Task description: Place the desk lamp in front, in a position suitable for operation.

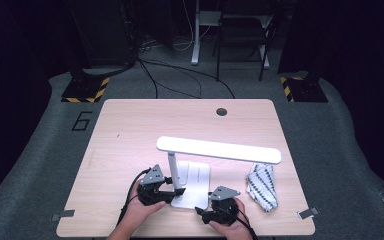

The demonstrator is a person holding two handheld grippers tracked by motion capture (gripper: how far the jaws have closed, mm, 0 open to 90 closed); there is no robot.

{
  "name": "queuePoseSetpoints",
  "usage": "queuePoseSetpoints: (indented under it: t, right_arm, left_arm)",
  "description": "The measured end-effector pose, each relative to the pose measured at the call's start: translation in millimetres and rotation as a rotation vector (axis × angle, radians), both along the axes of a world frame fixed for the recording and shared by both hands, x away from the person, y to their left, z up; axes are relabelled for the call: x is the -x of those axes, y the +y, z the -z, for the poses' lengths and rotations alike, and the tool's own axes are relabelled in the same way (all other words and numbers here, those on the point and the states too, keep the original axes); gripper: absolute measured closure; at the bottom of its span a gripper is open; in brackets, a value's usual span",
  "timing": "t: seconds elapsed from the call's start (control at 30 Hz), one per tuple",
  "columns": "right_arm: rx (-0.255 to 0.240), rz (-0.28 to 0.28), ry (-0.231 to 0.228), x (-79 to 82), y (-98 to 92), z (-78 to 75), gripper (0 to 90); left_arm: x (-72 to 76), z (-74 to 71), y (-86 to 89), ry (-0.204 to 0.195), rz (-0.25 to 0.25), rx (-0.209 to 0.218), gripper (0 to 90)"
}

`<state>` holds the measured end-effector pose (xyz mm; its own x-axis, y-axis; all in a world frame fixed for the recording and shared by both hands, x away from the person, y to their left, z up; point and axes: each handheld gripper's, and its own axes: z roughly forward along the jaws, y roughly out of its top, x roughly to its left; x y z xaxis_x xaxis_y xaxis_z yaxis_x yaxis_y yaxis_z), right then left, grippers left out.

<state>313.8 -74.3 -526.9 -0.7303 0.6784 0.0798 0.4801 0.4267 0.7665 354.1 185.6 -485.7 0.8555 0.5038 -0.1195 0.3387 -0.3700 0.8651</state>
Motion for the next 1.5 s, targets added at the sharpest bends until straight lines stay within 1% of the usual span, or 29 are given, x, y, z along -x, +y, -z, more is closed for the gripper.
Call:
queuePoseSetpoints:
  t: [0.03,0.1,0.2,0.23,0.27,0.33,0.43,0.47,0.53,0.57,0.6,0.63,0.67,0.77,0.8,0.83,0.97,1.03,1.1,1.17,1.2,1.23,1.33,1.37,1.4,1.43,1.47,1.5]
  right_arm:
    - [0.0,0.0,0.0,0.0,0.0,0.0,27.6]
    - [0.013,-0.011,-0.006,-0.2,0.4,-0.5,27.2]
    - [0.009,-0.009,-0.006,-0.9,1.0,-0.4,27.0]
    - [0.012,-0.009,-0.007,-1.1,0.6,-0.7,27.0]
    - [0.01,-0.008,-0.008,-1.7,0.7,-0.6,26.8]
    - [0.005,-0.005,-0.003,-2.2,0.9,-0.7,26.7]
    - [-0.001,-0.014,-0.003,-4.6,0.6,-0.7,26.4]
    - [0.0,-0.014,-0.001,-5.1,0.2,-0.9,26.4]
    - [-0.017,0.006,0.014,-4.5,0.8,-0.5,26.5]
    - [-0.009,-0.01,-0.006,-6.6,0.0,-0.3,26.6]
    - [-0.009,-0.01,-0.006,-6.6,0.0,-0.3,26.6]
    - [-0.015,-0.004,-0.006,-6.4,0.3,-0.1,26.7]
    - [-0.014,-0.004,0.003,-6.2,0.3,-0.3,26.7]
    - [-0.021,0.0,-0.001,-6.8,0.3,-0.1,26.7]
    - [-0.021,0.0,-0.001,-6.8,0.3,-0.1,26.7]
    - [-0.024,-0.007,0.013,-7.2,0.2,-0.3,26.7]
    - [-0.023,-0.01,0.005,-7.1,0.7,-0.5,26.7]
    - [-0.022,-0.024,-0.01,-8.1,1.6,0.1,26.0]
    - [-0.024,-0.028,-0.008,-8.2,2.0,0.3,25.8]
    - [-0.027,-0.026,0.001,-8.0,2.7,0.2,25.2]
    - [-0.032,-0.023,-0.004,-8.2,2.9,0.5,25.1]
    - [-0.034,-0.023,0.0,-8.2,3.0,0.5,25.0]
    - [-0.037,-0.028,-0.003,-9.3,2.8,0.8,24.9]
    - [-0.036,-0.03,-0.003,-9.7,2.8,0.9,25.5]
    - [-0.036,-0.03,-0.003,-9.7,2.8,0.9,25.5]
    - [-0.035,-0.03,-0.005,-9.8,3.0,1.1,25.9]
    - [-0.032,-0.032,0.003,-9.1,3.4,0.9,27.0]
    - [-0.032,-0.033,0.006,-8.9,3.6,1.1,27.0]
  left_arm:
    - [0.0,0.0,0.0,0.0,0.0,0.0,48.7]
    - [2.2,-1.8,1.8,-0.009,0.009,-0.016,48.6]
    - [5.3,-2.9,4.8,-0.006,0.001,-0.002,48.7]
    - [6.0,-3.5,6.6,0.0,0.006,0.001,48.8]
    - [7.1,-3.4,7.2,0.002,-0.003,0.013,49.0]
    - [7.0,-4.1,8.6,0.006,0.007,0.009,49.3]
    - [7.1,-4.0,7.6,-0.01,0.0,0.002,49.3]
    - [4.8,-5.3,8.5,-0.01,0.017,-0.004,50.0]
    - [1.6,-6.5,7.9,-0.002,0.017,0.02,50.9]
    - [0.9,-7.7,6.7,-0.01,0.021,0.012,50.5]
    - [0.9,-7.7,6.7,-0.01,0.021,0.012,50.5]
    - [1.0,-7.4,5.7,-0.018,0.017,0.012,50.5]
    - [1.1,-7.9,6.1,-0.014,0.021,0.007,50.6]
    - [3.0,-7.4,5.2,-0.024,0.006,0.006,50.7]
    - [3.9,-7.9,5.5,-0.028,0.009,-0.003,50.7]
    - [5.1,-7.9,5.5,-0.03,0.008,-0.004,50.5]
    - [10.1,-8.7,7.6,-0.024,0.009,-0.007,50.6]
    - [12.5,-9.8,9.3,-0.019,0.02,-0.017,50.5]
    - [13.4,-9.8,9.7,-0.018,0.017,-0.017,50.4]
    - [14.2,-9.4,10.8,-0.014,0.018,-0.012,50.4]
    - [14.4,-8.7,10.7,-0.014,0.012,-0.001,50.3]
    - [14.1,-9.4,11.9,-0.004,0.024,-0.005,50.2]
    - [12.3,-9.4,12.1,-0.009,0.032,-0.002,50.0]
    - [10.3,-9.3,11.0,-0.016,0.035,0.0,49.1]
    - [10.3,-9.3,11.0,-0.016,0.035,0.0,48.5]
    - [9.4,-9.2,9.3,-0.026,0.026,0.004,48.5]
    - [7.6,-9.5,7.1,-0.026,0.029,0.008,45.2]
    - [7.6,-9.5,7.1,-0.026,0.029,0.008,44.9]
